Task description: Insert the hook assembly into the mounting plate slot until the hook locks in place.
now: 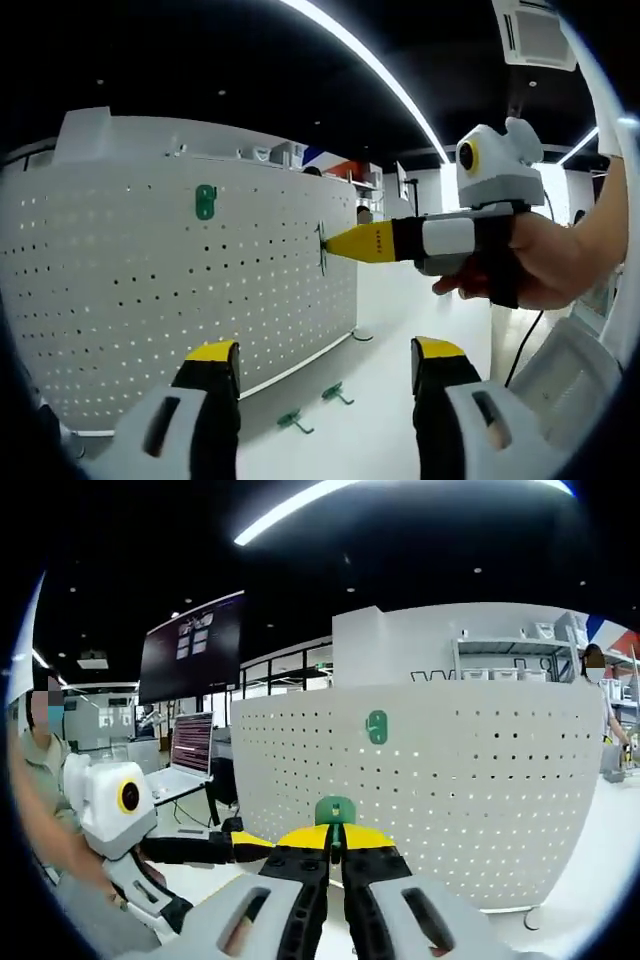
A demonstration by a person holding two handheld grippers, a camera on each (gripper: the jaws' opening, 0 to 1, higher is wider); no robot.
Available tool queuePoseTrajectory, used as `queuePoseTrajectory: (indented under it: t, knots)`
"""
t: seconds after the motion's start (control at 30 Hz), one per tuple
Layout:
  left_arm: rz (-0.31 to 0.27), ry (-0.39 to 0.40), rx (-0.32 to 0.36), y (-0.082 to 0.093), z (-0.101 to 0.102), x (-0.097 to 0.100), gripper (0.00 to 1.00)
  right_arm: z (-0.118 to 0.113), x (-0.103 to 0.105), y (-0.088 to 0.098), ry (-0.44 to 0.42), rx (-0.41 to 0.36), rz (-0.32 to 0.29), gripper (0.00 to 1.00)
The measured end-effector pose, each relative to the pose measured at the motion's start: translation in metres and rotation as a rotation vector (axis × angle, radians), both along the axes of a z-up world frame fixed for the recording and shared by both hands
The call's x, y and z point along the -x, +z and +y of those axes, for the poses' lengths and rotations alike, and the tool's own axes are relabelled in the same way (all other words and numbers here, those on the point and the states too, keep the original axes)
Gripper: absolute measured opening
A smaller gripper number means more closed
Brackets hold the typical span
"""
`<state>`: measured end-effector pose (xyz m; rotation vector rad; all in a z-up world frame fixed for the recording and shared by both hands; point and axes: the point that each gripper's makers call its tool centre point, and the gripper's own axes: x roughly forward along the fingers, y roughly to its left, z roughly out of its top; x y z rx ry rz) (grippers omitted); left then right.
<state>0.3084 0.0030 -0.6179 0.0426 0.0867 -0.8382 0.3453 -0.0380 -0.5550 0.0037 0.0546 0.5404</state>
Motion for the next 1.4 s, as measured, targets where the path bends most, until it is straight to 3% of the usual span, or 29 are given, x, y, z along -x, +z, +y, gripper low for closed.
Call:
queuePoseTrajectory:
  t: [0.53,1.03,1.4]
  knots:
    - [-0.007,0.059,0.008,-0.004,0.02,0.004,0.7,-0.01,-0.032,0.018,-0.069,-0.008,0.018,0.01]
    - [-0.007,0.111,0.016,-0.009,0.042,0.006,0.69,-0.021,-0.06,0.035,-0.118,-0.022,-0.014,0.01]
    - [-0.008,0.136,0.025,-0.01,0.053,0.009,0.69,-0.021,-0.088,0.054,-0.146,0.003,-0.081,0.01]
